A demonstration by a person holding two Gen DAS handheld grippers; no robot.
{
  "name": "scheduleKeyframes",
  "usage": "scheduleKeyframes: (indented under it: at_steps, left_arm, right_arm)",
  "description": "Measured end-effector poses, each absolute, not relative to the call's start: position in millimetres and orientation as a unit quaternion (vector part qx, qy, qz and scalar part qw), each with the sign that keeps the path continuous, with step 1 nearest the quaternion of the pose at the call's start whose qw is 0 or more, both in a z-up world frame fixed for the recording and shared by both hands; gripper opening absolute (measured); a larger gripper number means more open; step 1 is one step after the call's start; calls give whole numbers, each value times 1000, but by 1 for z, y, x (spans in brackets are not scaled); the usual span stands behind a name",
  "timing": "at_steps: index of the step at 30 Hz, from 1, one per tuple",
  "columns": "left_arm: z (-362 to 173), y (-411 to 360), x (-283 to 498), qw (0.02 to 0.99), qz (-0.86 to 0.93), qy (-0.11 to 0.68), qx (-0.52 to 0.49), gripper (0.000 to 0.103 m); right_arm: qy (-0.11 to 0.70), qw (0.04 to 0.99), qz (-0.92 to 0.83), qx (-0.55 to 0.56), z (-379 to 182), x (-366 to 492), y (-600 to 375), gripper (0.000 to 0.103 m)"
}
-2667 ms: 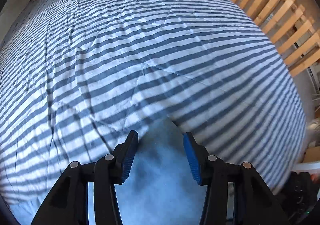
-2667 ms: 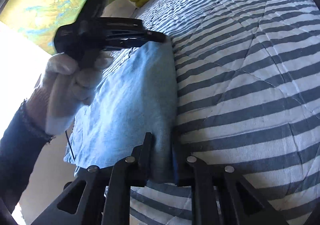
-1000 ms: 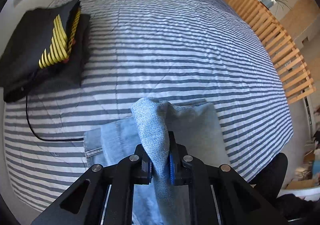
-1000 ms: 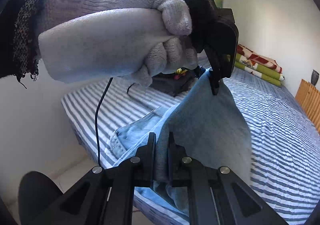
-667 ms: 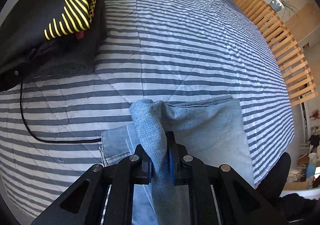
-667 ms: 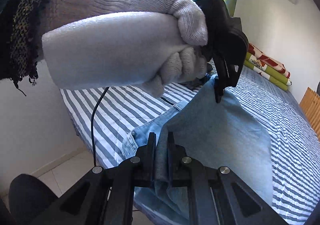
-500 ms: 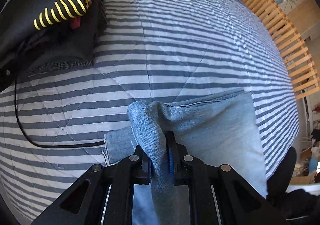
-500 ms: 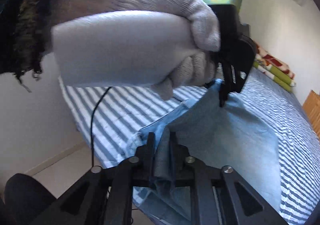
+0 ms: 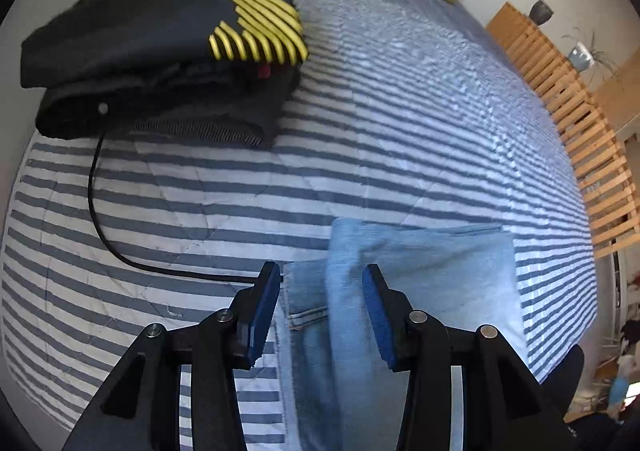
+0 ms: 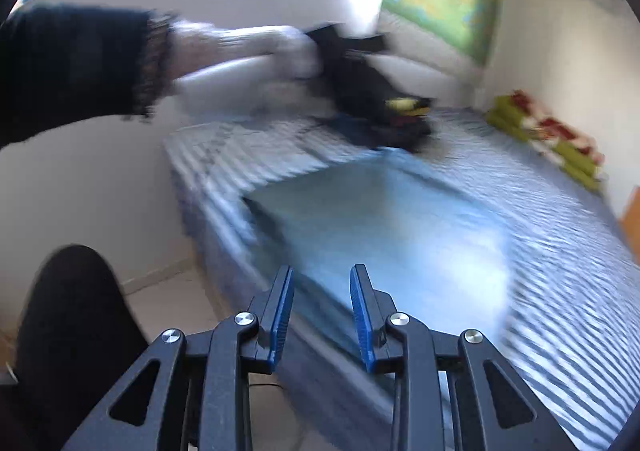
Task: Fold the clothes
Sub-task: 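Release the jeans and open both tools above the folded bundle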
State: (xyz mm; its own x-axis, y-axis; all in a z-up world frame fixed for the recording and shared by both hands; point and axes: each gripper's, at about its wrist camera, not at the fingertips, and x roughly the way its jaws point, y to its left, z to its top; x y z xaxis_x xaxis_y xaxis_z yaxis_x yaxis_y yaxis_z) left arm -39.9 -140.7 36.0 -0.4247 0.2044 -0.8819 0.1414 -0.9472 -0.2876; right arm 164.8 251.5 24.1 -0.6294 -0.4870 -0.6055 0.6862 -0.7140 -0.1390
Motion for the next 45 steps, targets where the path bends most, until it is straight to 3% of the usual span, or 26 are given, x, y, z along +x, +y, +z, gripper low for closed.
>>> scheduleKeyframes:
  at_steps: [8, 13, 15, 22, 26, 29, 32, 39, 45]
  left_arm:
    - [22, -85, -63, 66, 840, -144, -519, 45]
    - [-17, -108, -86, -34, 827, -129, -546, 41]
    - [-4, -124, -74, -44, 831, -168, -529, 40]
    - [70, -94, 34, -31, 867, -125, -481, 39]
    - [52, -56, 93, -28, 862, -145, -484, 39]
    - [17, -45, 112, -59, 854, -156, -493, 39]
    - [-4, -46, 116, -82, 863, -157, -472, 39]
    - [3, -36, 129, -128, 863, -154, -463, 40]
    - [25, -15, 161, -169, 857, -164, -459, 41]
  right_arm:
    - [73, 278, -892, 348, 22, 112, 322, 26]
    - [119, 305, -863, 384, -5, 105, 295, 27]
    - [117, 308, -861, 388, -8, 104, 298, 27]
    - [30, 335, -853, 399, 6, 90, 339, 27]
    - [58, 368, -844, 387, 16, 87, 333, 30]
    - [74, 400, -828, 386, 21, 80, 325, 42]
    - [87, 426, -804, 406, 11, 72, 318, 42]
    - [156, 438, -754, 464, -15, 71, 321, 44]
    - [203, 391, -765, 470, 15, 79, 347, 44]
